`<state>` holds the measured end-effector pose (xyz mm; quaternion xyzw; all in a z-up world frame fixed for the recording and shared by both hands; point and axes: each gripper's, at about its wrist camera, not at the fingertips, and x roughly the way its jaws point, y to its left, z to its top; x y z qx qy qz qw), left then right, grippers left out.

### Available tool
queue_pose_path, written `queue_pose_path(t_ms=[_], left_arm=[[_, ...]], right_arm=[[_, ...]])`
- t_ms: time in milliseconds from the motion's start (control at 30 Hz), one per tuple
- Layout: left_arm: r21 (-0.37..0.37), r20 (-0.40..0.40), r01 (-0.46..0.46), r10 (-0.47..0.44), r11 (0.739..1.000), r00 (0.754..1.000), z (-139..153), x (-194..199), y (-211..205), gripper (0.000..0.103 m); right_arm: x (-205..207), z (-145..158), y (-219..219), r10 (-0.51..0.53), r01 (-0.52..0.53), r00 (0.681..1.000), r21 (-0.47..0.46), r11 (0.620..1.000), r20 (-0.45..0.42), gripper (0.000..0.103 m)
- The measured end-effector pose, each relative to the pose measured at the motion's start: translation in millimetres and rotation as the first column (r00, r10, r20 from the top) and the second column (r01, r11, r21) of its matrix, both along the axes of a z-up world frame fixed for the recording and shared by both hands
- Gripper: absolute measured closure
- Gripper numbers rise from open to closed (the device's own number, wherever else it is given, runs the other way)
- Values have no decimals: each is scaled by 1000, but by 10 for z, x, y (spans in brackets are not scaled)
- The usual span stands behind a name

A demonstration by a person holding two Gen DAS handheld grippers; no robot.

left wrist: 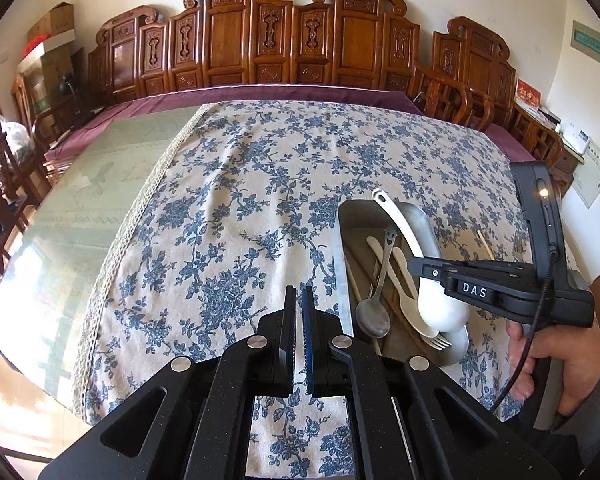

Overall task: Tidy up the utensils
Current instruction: 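Lower the white plastic spoon into the grey tray and open the right gripper, then move the open right gripper onto the metal fork and close on it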

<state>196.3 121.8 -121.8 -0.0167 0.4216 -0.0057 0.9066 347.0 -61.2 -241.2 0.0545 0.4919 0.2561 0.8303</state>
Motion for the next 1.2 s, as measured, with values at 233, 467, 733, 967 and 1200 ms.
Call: queue_pose_path(t_ms=[233,467,733,967,1200], left_arm=[[1,4,7,-7,1000,1000,33,-2,-46,101],[2,5,21,-21,1000,1000,44,-5,-127,101],[1,9,47,-47,999,999,74,11,-321,92],[0,7,89,-89,996,996,86,64,-601,66],[8,6,118,-118,993,993,53,164,-918,28]], right_arm=[[19,24,-46,-9,10,1000,-10,1000,15,89],[-59,116,-130,9,-8,999,-12,1000,47,89],[-351,373,-454,28,-20,989,-57,998,147,89],[-584,517,-918,-5,24,977,-87,996,213,87],[-750,532,-1472,-72,99,967,-104,990,243,78]])
